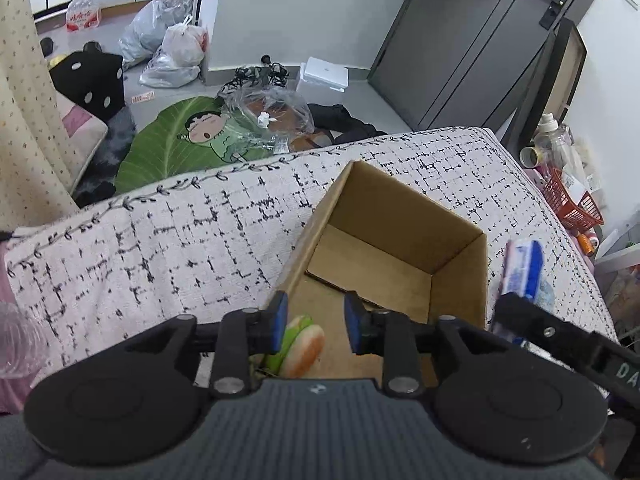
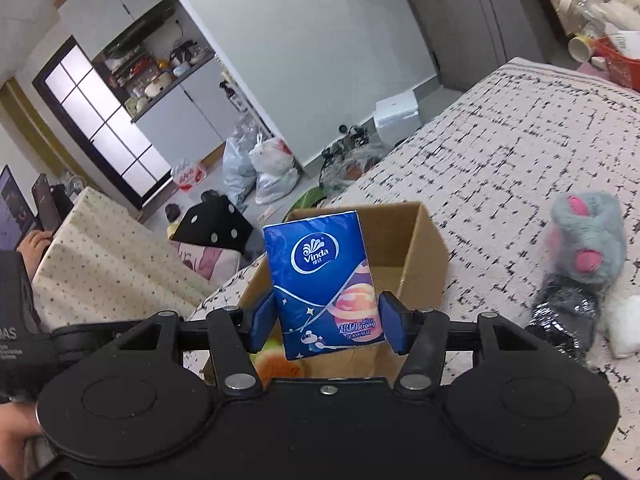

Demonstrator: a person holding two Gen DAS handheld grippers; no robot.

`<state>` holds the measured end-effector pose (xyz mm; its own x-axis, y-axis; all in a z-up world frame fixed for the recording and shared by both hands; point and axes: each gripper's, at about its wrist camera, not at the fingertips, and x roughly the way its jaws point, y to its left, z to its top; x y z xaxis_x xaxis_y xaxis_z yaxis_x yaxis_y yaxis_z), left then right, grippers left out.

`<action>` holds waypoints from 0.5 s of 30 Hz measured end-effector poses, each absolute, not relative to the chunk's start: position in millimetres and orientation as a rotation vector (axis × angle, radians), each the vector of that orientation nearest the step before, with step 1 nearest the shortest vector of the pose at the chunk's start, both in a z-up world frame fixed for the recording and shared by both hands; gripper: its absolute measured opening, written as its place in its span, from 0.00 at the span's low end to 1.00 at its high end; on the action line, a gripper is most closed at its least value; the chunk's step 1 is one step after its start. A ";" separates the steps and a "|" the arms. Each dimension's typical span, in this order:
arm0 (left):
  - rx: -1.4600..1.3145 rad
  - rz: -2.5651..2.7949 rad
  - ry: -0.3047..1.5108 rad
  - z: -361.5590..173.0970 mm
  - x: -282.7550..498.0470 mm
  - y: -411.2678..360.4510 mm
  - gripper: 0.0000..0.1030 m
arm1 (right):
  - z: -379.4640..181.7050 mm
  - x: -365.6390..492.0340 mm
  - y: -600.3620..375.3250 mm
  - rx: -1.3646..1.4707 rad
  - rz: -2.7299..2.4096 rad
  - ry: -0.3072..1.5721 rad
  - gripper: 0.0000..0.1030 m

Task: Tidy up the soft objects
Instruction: 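Carry burger and tissue pack into the cardboard box and open both tools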

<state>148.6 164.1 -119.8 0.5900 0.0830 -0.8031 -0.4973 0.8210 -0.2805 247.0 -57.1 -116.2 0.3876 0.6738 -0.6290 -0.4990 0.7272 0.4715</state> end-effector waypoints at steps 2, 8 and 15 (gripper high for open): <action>-0.514 0.358 0.878 -117.9 148.5 165.6 0.32 | -117.2 244.8 -51.9 0.210 0.764 0.916 0.52; -0.506 0.364 0.878 -111.8 147.7 169.6 0.37 | -118.7 239.4 -37.5 0.174 0.797 0.973 0.63; -0.467 0.377 0.836 -92.5 140.2 165.1 0.64 | -102.7 240.6 -57.5 0.226 0.755 0.943 0.82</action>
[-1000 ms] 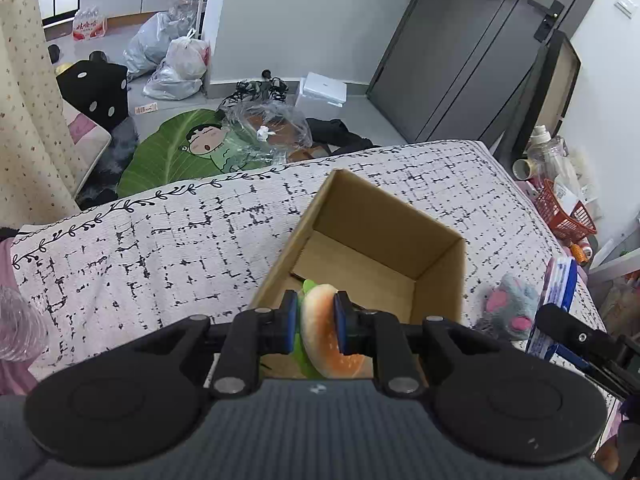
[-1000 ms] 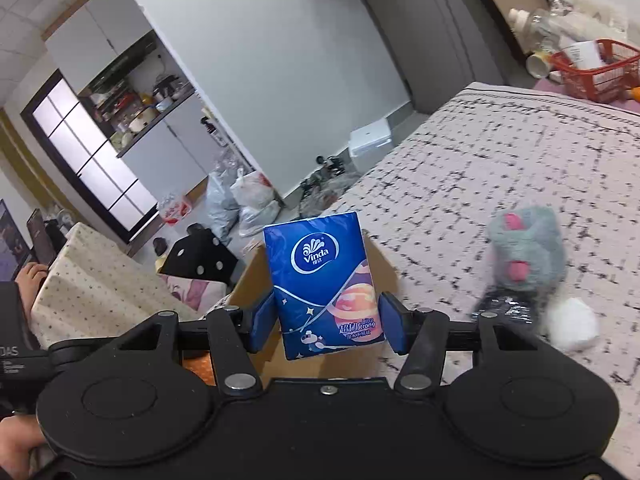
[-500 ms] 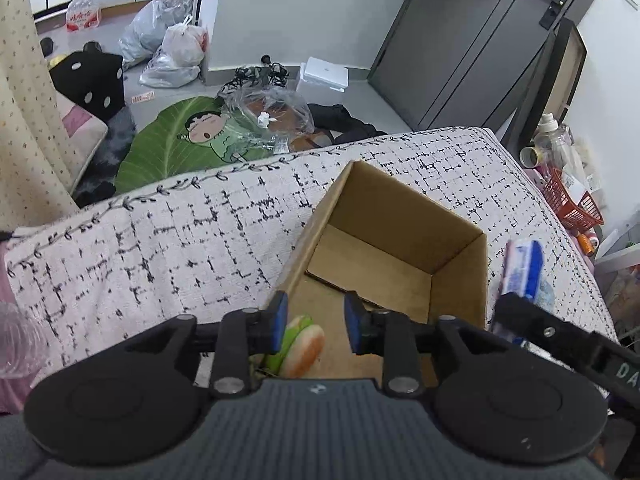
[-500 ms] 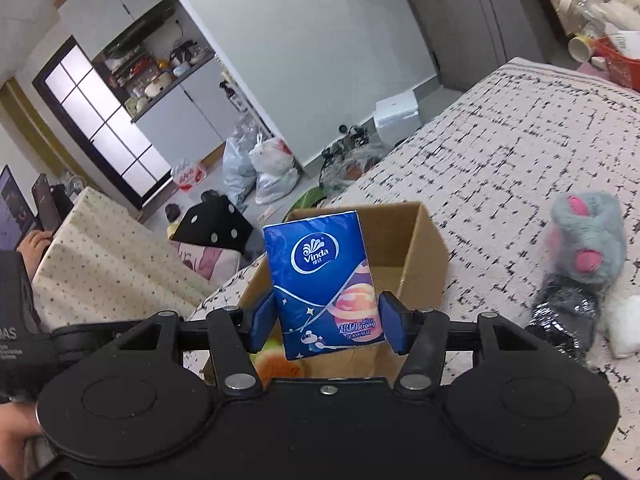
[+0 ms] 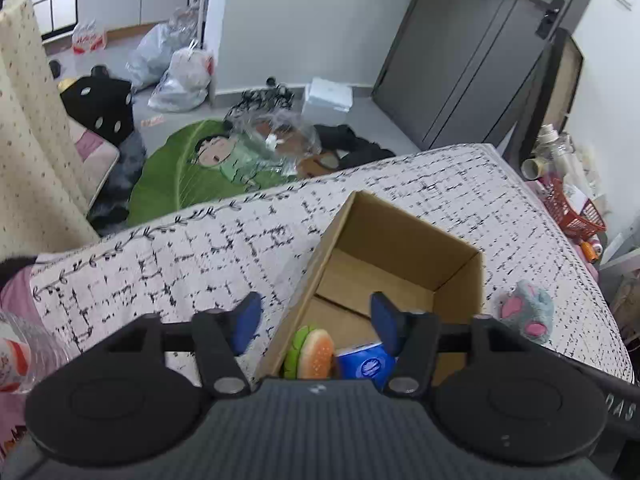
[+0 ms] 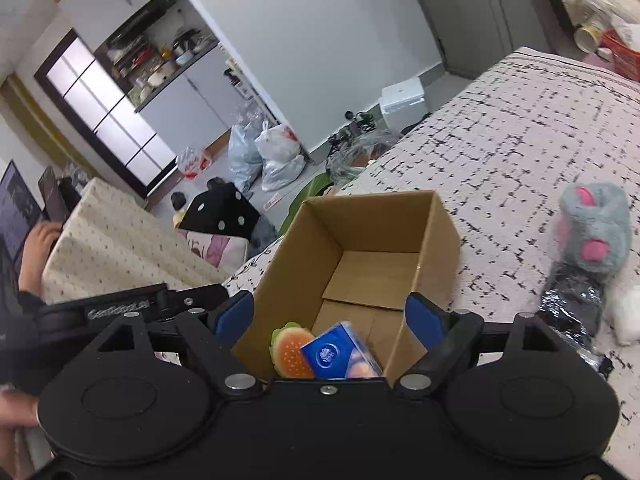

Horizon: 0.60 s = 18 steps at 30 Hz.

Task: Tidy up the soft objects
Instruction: 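Carry burger and tissue pack into the cardboard box and open both tools, then withdraw both tools from the box back toward the remaining plushes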

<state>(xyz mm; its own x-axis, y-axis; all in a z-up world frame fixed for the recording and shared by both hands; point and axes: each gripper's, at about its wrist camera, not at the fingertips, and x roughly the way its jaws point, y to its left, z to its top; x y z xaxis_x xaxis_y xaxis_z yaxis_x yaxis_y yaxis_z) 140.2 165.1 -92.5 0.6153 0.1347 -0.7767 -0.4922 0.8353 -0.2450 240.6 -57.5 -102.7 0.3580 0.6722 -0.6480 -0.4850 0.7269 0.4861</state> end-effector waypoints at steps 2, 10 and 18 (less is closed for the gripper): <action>-0.459 0.372 0.835 -87.6 139.3 162.4 0.73 | -102.0 241.7 -60.5 0.217 0.730 0.946 0.86; -0.392 0.371 0.833 -69.7 135.1 143.3 0.83 | -93.2 244.4 -90.7 0.235 0.627 0.962 1.00; -0.349 0.341 0.831 -54.6 132.9 115.9 0.94 | -85.3 247.6 -128.4 0.250 0.571 1.001 1.00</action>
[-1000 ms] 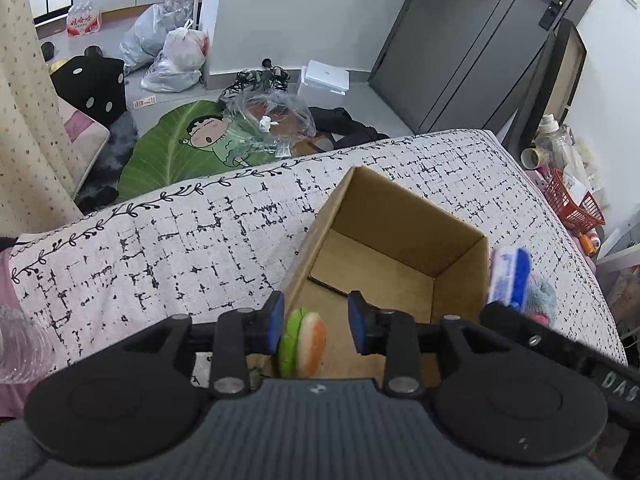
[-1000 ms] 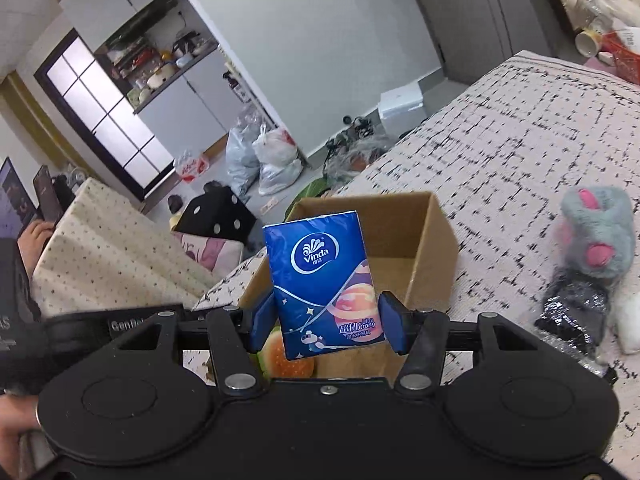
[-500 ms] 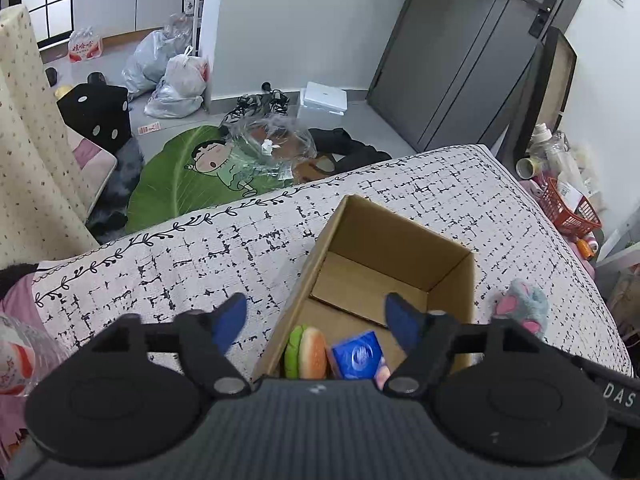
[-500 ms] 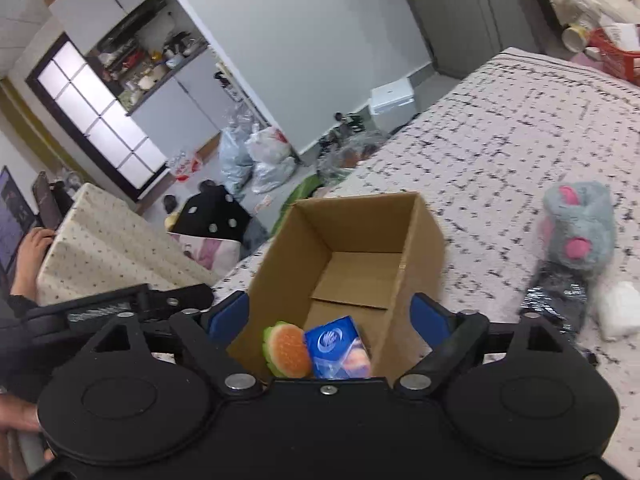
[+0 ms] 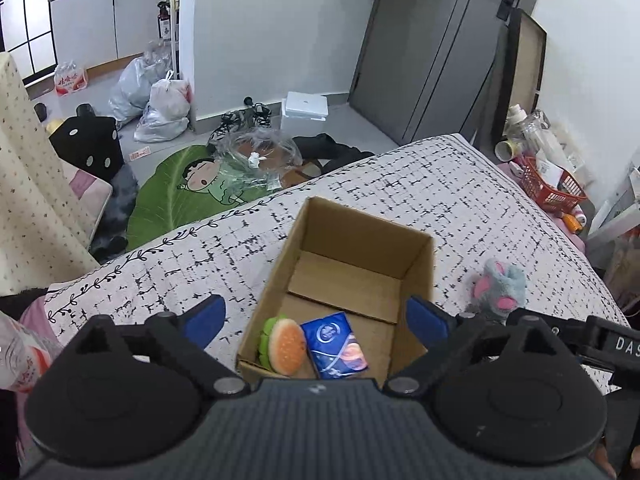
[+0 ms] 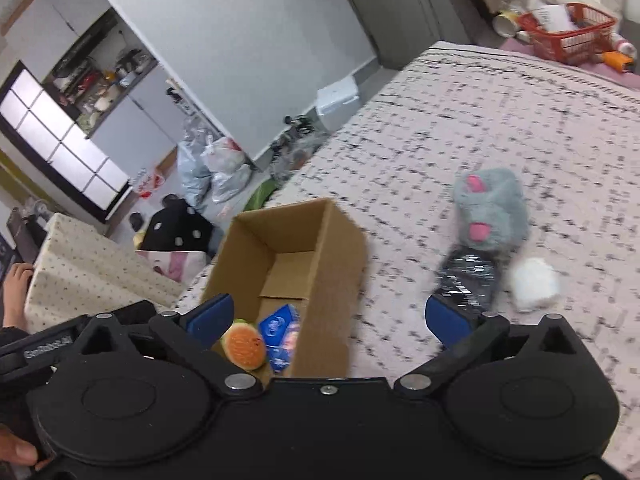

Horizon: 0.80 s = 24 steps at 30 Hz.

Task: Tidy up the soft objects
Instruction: 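Withdraw both tools from the box back toward the remaining plushes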

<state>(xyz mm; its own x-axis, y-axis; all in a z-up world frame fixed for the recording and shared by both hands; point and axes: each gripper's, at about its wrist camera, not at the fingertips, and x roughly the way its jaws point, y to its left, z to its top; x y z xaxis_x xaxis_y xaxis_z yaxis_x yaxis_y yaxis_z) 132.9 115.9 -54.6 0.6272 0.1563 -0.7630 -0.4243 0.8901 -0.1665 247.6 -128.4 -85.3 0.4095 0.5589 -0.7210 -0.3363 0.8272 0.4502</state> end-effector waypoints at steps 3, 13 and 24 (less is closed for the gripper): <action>-0.342 0.340 0.821 -50.7 131.6 104.2 0.95 | -82.3 248.4 -141.8 0.240 0.542 1.010 1.00; -0.254 0.323 0.790 -33.9 131.5 58.7 0.95 | -72.1 245.1 -189.4 0.260 0.523 0.999 1.00; -0.247 0.249 0.762 -30.4 135.9 12.4 0.93 | -79.6 247.5 -235.1 0.372 0.394 1.007 1.00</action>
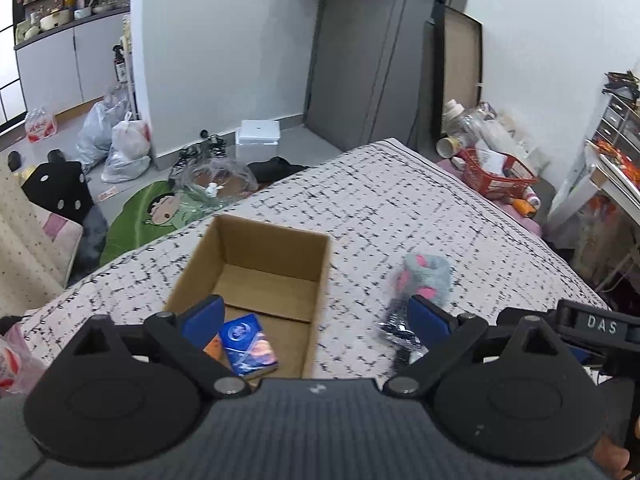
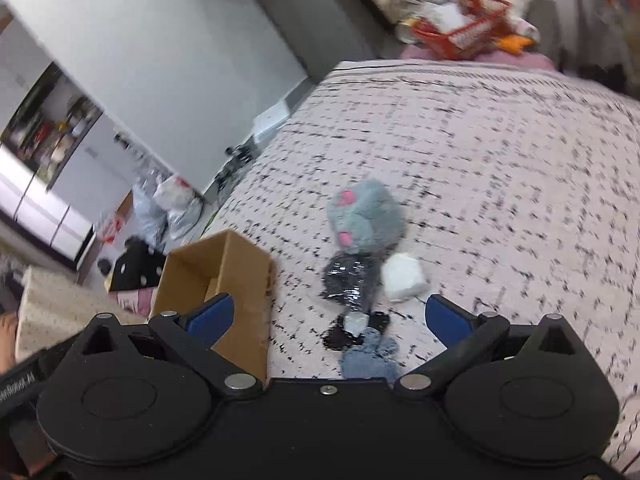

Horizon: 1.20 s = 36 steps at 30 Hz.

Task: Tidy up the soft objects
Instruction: 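Withdraw both tools from the box back toward the remaining plushes, then close the right tool on the denim bunny while the left grasps the black item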

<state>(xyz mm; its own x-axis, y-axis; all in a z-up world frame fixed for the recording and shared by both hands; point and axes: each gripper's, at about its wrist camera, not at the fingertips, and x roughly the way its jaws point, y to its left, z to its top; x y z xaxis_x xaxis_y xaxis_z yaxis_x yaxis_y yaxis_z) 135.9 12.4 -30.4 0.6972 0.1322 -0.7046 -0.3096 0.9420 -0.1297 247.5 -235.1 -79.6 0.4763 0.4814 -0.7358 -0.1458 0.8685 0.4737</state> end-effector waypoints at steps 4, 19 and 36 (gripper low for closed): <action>-0.268 0.232 0.774 -38.9 140.6 -2.2 0.92 | -90.7 247.1 -251.8 0.437 0.353 1.032 0.98; -0.394 0.227 0.853 -85.3 158.4 -35.0 0.63 | -142.7 246.7 -277.6 0.670 0.277 1.209 0.77; -0.529 0.244 0.959 -151.8 192.8 -38.1 0.38 | -188.0 254.7 -261.8 0.748 0.222 1.338 0.55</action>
<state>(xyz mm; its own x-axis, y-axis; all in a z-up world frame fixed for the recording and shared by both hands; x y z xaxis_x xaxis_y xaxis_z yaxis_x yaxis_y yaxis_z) 192.8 -38.1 -151.8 0.5595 -0.0326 -0.8282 -0.4238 0.8475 -0.3196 254.7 -261.8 -188.0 0.2496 0.5513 -0.7961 0.2649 0.7519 0.6038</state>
